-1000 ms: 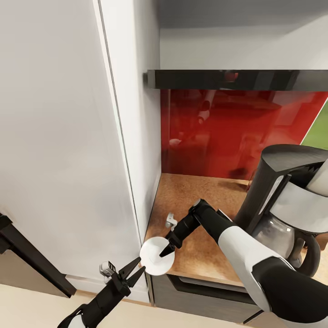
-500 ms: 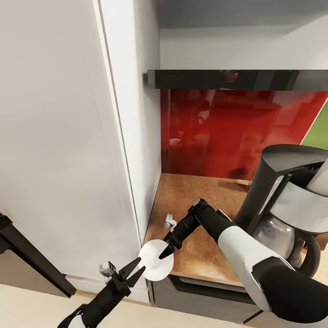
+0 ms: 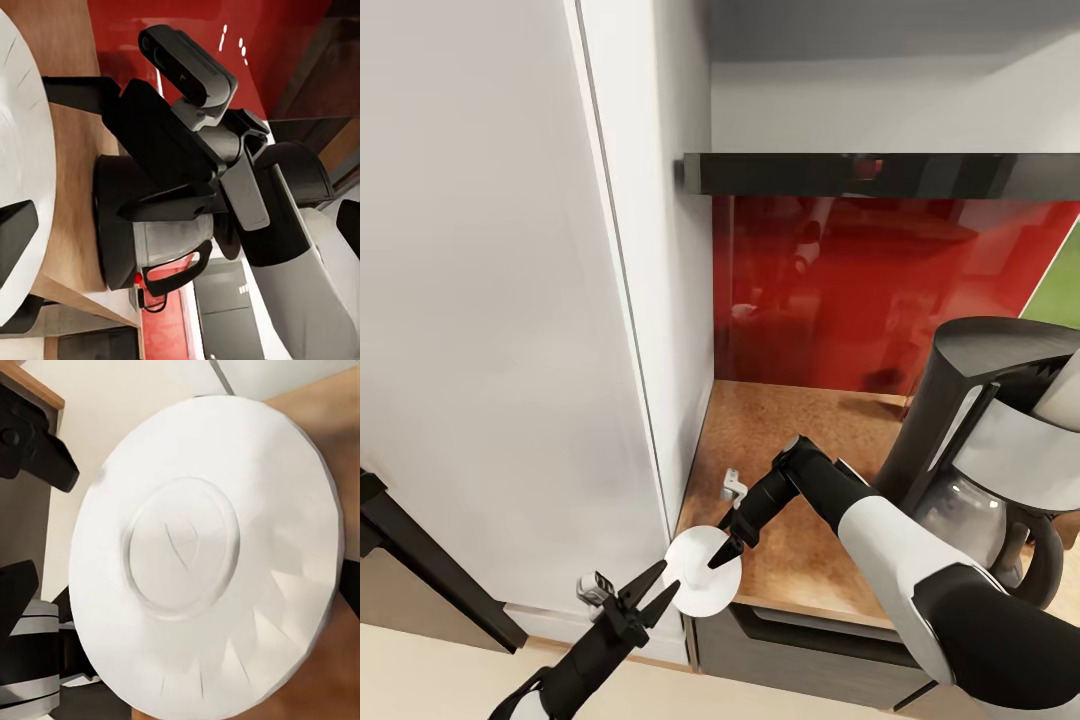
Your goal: Set up a coffee station on the kitchen countertop: keep the coffee maker on the countertop, move the bottle of coffee from the kitchen shelf to the counter next to the coffee maker, place a paper coffee filter on top of the coffee maker, put the saucer next to the coffee maker with the coffee cup on the saucer, and place the electric kettle next to the coffee maker.
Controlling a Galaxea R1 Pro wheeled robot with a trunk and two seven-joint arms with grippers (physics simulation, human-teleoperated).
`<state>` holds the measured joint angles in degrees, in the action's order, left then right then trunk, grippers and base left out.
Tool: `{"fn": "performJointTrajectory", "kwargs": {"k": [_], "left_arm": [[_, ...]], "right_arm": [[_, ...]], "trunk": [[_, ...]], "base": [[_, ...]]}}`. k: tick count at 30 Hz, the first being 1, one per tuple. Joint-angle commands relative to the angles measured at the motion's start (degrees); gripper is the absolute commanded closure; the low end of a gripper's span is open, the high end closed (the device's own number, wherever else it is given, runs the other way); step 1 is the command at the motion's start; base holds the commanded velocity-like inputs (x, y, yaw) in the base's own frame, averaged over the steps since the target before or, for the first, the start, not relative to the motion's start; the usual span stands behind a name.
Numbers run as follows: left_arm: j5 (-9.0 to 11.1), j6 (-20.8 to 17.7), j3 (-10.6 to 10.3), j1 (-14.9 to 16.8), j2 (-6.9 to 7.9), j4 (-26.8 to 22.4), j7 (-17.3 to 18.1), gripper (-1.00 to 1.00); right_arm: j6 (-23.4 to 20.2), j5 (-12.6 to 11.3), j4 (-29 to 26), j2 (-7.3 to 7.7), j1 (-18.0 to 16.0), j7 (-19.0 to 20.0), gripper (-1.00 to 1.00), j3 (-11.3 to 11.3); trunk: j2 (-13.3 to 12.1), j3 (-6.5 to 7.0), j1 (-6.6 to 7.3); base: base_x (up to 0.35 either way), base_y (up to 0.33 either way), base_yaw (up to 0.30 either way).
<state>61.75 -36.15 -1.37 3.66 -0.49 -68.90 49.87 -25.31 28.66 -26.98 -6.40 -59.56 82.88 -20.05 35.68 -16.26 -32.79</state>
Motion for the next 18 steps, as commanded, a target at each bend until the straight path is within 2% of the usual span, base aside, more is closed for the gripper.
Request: {"fn": "performJointTrajectory", "kwargs": {"k": [1, 11, 14, 18], "left_arm": [[0.45, -0.40, -0.04, 0.03, -0.02, -0.01, -0.02, -1.00], [0.58, -0.35, 0.60, -0.58, 0.44, 0.45, -0.13, -1.00], [0.57, -0.33, 1.36, -0.78, 2.37, 0.77, -0.19, -1.00], [0.54, -0.28, 2.16, -0.86, 3.86, 1.04, -0.30, -1.00]], "right_arm": [[-0.61, 0.26, -0.08, -0.01, -0.03, 0.27, -1.00, 0.01], [-0.61, 0.26, -0.09, -0.02, -0.03, 0.27, -1.00, 0.01], [-0.64, 0.32, -0.09, -0.02, -0.03, 0.21, -1.00, 0.01], [-0.69, 0.34, -0.09, -0.02, -0.03, 0.17, -1.00, 0.01]], "trunk": [[0.07, -0.08, -0.02], [0.07, -0.08, -0.02], [0.07, -0.08, -0.02], [0.07, -0.08, -0.02]], "base": [[0.000, 0.000, 0.000], [0.000, 0.000, 0.000], [0.000, 0.000, 0.000], [0.000, 0.000, 0.000]]}}
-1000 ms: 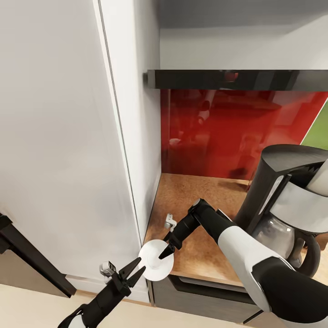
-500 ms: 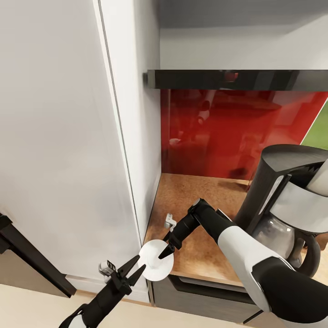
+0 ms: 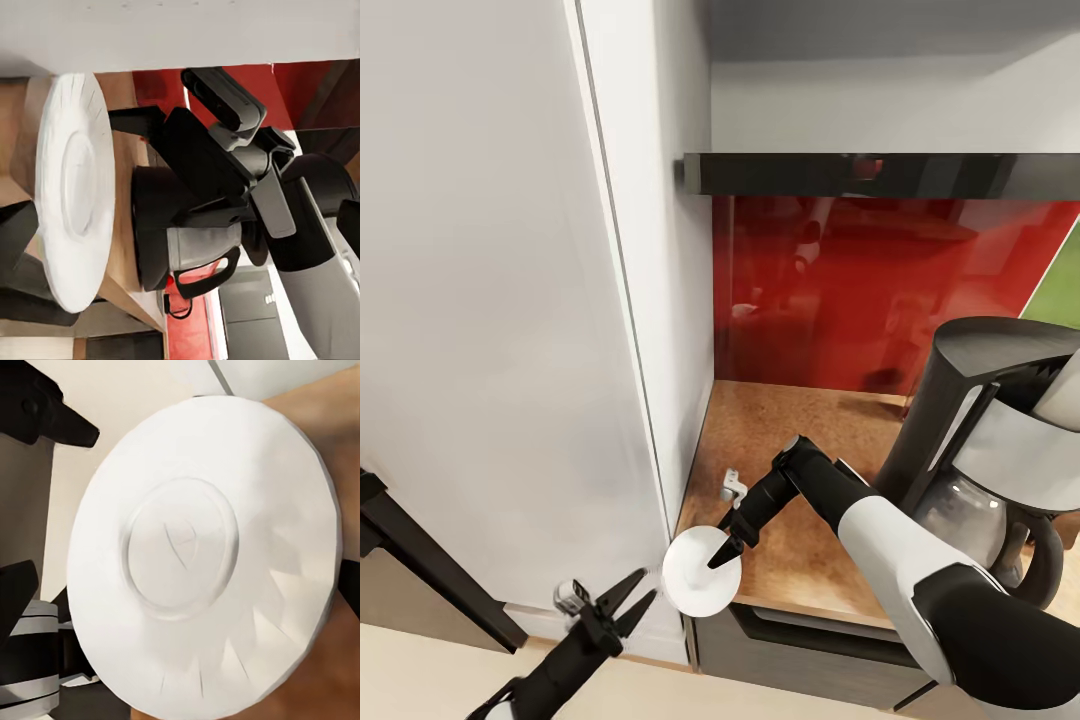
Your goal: Set up a coffee station on the kitchen countertop: keep the coffee maker on the countertop, move the bottle of coffee from the kitchen shelf to the counter next to the coffee maker, place a paper coffee filter on top of the coffee maker, put the saucer next to the coffee maker with the coffee cup on the saucer, and place the electric kettle next to the coffee maker.
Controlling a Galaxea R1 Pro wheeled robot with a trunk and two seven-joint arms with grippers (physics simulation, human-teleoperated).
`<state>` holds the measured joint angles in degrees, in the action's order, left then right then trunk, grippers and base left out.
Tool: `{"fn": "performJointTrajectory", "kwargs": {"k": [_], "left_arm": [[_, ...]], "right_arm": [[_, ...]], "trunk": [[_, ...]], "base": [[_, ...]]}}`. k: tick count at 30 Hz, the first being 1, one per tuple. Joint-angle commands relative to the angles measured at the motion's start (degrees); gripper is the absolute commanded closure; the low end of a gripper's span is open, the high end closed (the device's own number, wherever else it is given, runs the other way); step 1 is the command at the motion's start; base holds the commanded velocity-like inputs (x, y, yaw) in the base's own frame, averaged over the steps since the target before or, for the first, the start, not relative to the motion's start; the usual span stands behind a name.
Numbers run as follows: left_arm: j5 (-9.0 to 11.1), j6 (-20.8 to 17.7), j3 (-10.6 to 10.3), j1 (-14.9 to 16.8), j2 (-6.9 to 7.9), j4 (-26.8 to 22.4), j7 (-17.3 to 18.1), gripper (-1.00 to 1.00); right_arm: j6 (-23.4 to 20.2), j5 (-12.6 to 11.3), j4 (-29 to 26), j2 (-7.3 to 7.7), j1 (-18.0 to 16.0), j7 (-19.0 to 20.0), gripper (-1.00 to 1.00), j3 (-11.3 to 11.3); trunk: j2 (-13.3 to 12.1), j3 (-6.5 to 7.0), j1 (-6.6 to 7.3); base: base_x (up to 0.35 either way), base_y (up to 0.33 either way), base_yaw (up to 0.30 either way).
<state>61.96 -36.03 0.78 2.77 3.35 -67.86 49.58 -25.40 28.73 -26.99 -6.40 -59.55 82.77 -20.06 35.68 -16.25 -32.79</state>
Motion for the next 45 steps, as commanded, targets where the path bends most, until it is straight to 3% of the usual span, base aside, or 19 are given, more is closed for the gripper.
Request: {"fn": "performJointTrajectory", "kwargs": {"k": [1, 12, 23, 30, 45], "left_arm": [[0.29, -0.38, 0.26, 0.04, 0.13, 0.22, -0.04, -1.00], [-0.20, -0.27, 0.94, 0.25, 0.34, 5.38, -0.52, -1.00], [-0.51, 0.36, 0.28, 0.77, -0.51, 10.40, -2.51, -1.00], [-0.51, 0.59, 0.23, 0.91, -0.86, 10.79, -4.55, -1.00], [-1.03, 0.70, 0.18, 1.00, -3.26, 10.76, -7.08, -1.00]], "right_arm": [[-0.61, 0.27, -0.08, -0.01, -0.04, 0.25, -1.00, 0.02], [-0.61, 0.27, -0.08, -0.01, -0.04, 0.20, -1.00, 0.05], [-0.61, 0.27, -0.08, 0.01, -0.04, 0.21, -1.00, 0.10], [-0.61, 0.27, -0.08, 0.01, -0.04, 0.26, -1.00, 0.10], [-0.61, 0.27, -0.09, 0.07, -0.04, 0.28, -1.00, 0.11]], "trunk": [[0.07, -0.09, -0.02], [0.07, -0.09, -0.02], [0.07, -0.09, -0.02], [0.07, -0.09, -0.02], [0.07, -0.09, -0.02]], "base": [[0.000, 0.000, 0.000], [0.000, 0.000, 0.000], [0.000, 0.000, 0.000], [0.000, 0.000, 0.000], [0.000, 0.000, 0.000]]}}
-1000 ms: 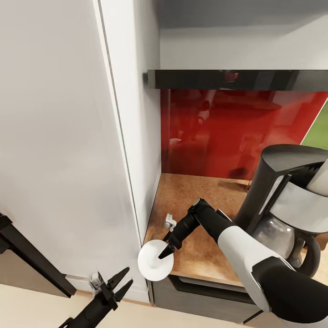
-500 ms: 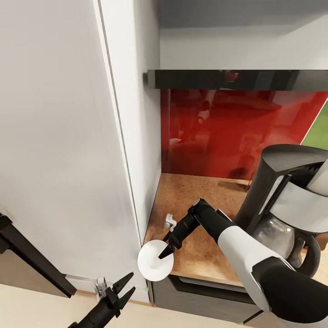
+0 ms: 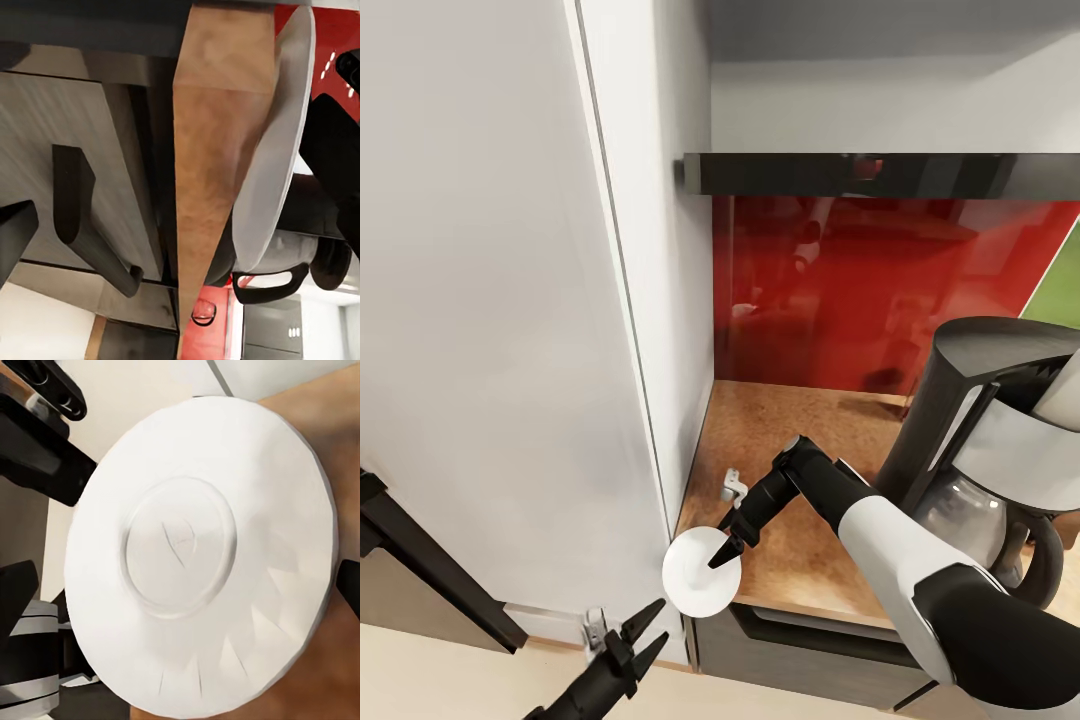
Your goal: Set up a coffee station on the kitchen countertop: keep the coffee maker on the countertop, move the bottle of coffee from the kitchen shelf to the counter next to the coffee maker, place a paper coffee filter on top of the coffee maker, put the saucer next to the coffee maker with the coffee cup on the saucer, and place the electric kettle next to the coffee maker.
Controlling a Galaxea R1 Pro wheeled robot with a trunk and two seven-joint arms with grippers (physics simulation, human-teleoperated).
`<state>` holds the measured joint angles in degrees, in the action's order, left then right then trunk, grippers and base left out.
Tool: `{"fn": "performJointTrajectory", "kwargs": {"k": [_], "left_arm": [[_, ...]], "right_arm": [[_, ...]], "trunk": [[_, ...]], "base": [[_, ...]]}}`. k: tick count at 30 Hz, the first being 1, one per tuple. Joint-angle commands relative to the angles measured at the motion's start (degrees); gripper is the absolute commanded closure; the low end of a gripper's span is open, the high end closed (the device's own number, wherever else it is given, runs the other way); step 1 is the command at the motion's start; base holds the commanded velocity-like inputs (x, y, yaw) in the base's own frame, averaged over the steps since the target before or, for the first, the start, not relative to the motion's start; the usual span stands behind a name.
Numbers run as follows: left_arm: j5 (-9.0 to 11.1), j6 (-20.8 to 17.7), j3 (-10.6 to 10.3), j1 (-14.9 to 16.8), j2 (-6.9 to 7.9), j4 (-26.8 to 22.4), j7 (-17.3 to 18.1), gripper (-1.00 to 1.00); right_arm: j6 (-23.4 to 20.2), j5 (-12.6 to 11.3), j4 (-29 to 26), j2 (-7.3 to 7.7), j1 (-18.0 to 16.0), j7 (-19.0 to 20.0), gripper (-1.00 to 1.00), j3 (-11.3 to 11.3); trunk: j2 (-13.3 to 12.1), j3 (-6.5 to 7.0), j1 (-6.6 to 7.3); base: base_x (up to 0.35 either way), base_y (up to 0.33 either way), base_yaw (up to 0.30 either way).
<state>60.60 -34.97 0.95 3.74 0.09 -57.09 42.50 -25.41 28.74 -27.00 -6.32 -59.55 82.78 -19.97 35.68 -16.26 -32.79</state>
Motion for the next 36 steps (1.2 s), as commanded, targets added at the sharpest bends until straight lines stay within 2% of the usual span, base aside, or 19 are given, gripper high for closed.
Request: {"fn": "performJointTrajectory", "kwargs": {"k": [1, 3, 5, 14, 36], "left_arm": [[-0.26, -0.37, 0.02, 0.03, -0.47, -0.02, -0.53, -1.00], [-1.79, -0.37, 0.00, 0.06, -1.90, -0.03, -1.05, -1.00], [-2.41, -0.37, 0.01, 0.09, -2.33, -0.05, -1.13, -1.00], [-2.86, -0.37, -0.07, 0.24, -3.48, -0.57, -1.21, -1.00], [-2.77, -0.45, 0.03, 2.42, -3.61, -0.57, -1.28, -1.00]], "right_arm": [[-0.60, 0.27, -0.07, -0.01, -0.04, 0.28, -1.00, 0.02], [-0.60, 0.27, -0.07, 0.00, -0.04, 0.28, -1.00, 0.08], [-0.57, 0.27, -0.07, 0.04, -0.04, 0.33, -1.00, 0.08], [-0.60, 0.27, -0.07, -0.01, -0.04, 0.29, -1.00, 0.02], [-0.60, 0.27, -0.07, -0.01, -0.04, 0.28, -1.00, 0.02]], "trunk": [[0.07, -0.09, -0.02], [0.07, -0.09, -0.02], [0.07, -0.09, -0.02], [0.07, -0.09, -0.02], [0.07, -0.09, -0.02]], "base": [[0.000, 0.000, 0.000], [0.000, 0.000, 0.000], [0.000, 0.000, 0.000], [0.000, 0.000, 0.000], [0.000, 0.000, 0.000]]}}
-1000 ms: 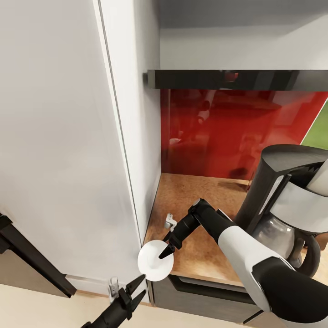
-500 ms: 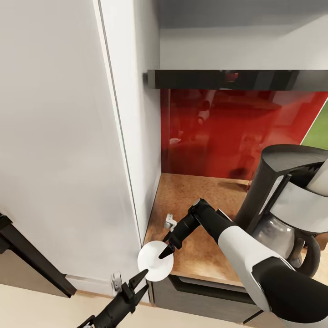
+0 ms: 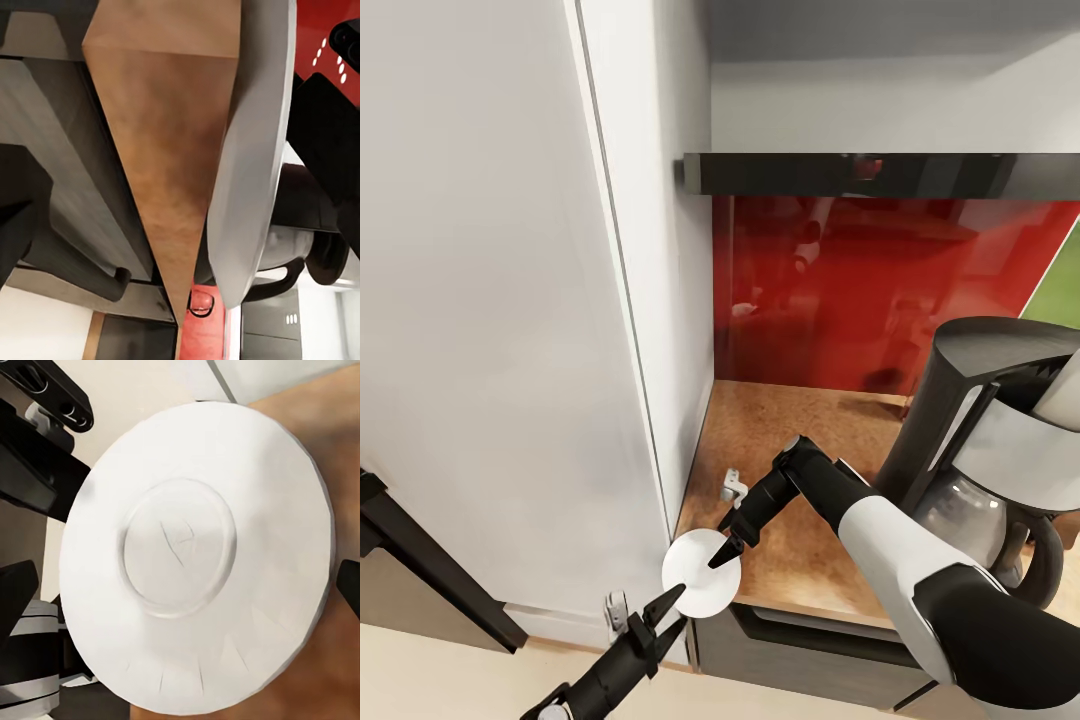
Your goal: Set up a coffee station on the kitchen countertop: keep the coffee maker on the countertop, move the bottle of coffee from the kitchen shelf to the counter next to the coffee maker, place a paper coffee filter on top of the coffee maker, put the saucer next to the coffee maker with the coffee cup on the saucer, and place the electric kettle next to the coffee maker.
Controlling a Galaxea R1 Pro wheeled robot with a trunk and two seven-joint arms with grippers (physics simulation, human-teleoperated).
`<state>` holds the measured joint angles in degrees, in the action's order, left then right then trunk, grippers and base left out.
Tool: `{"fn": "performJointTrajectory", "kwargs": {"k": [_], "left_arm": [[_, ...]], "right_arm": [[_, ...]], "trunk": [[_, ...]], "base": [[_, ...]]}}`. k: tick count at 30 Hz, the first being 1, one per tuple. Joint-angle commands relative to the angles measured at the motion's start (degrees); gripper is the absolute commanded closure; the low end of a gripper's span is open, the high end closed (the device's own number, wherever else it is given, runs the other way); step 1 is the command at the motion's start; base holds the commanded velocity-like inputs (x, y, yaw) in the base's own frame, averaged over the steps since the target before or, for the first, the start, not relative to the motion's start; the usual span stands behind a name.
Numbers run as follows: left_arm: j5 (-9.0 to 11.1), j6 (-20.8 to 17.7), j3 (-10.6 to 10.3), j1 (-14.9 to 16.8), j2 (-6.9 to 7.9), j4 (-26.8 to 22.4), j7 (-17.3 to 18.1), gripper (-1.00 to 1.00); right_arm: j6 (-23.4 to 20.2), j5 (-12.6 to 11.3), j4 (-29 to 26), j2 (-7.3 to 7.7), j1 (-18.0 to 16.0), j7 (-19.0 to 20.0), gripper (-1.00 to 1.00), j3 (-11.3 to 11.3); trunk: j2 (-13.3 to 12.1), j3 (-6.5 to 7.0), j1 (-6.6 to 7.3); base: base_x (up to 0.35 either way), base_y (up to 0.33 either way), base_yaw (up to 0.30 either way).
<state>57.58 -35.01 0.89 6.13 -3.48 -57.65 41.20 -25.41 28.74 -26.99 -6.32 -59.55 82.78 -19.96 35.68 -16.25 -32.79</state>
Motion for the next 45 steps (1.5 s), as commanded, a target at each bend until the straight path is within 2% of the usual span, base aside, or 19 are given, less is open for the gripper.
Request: {"fn": "performJointTrajectory", "kwargs": {"k": [1, 20, 21, 45], "left_arm": [[0.25, -0.41, 0.09, 0.05, -0.03, -0.01, 0.02, -1.00], [0.25, -0.41, 0.08, 0.19, -0.21, 0.17, -0.06, -1.00], [0.25, -0.41, 0.08, 0.19, -0.21, 0.17, -0.06, 1.00], [0.25, -0.40, 0.11, 0.20, -0.18, 0.17, -0.06, 1.00]], "right_arm": [[-0.60, 0.26, -0.08, -0.01, -0.03, 0.27, -1.00, 0.01], [-0.60, 0.27, -0.08, -0.01, -0.03, 0.27, -1.00, 0.01], [-0.60, 0.27, -0.08, -0.01, -0.03, 0.27, -1.00, 0.01], [-0.62, 0.36, -0.25, 0.01, -0.03, 0.27, -1.00, 0.01]], "trunk": [[0.07, -0.09, -0.02], [0.07, -0.09, -0.02], [0.07, -0.09, -0.02], [0.07, -0.09, -0.02]], "base": [[0.000, 0.000, 0.000], [0.000, 0.000, 0.000], [0.000, 0.000, 0.000], [0.000, 0.000, 0.000]]}}
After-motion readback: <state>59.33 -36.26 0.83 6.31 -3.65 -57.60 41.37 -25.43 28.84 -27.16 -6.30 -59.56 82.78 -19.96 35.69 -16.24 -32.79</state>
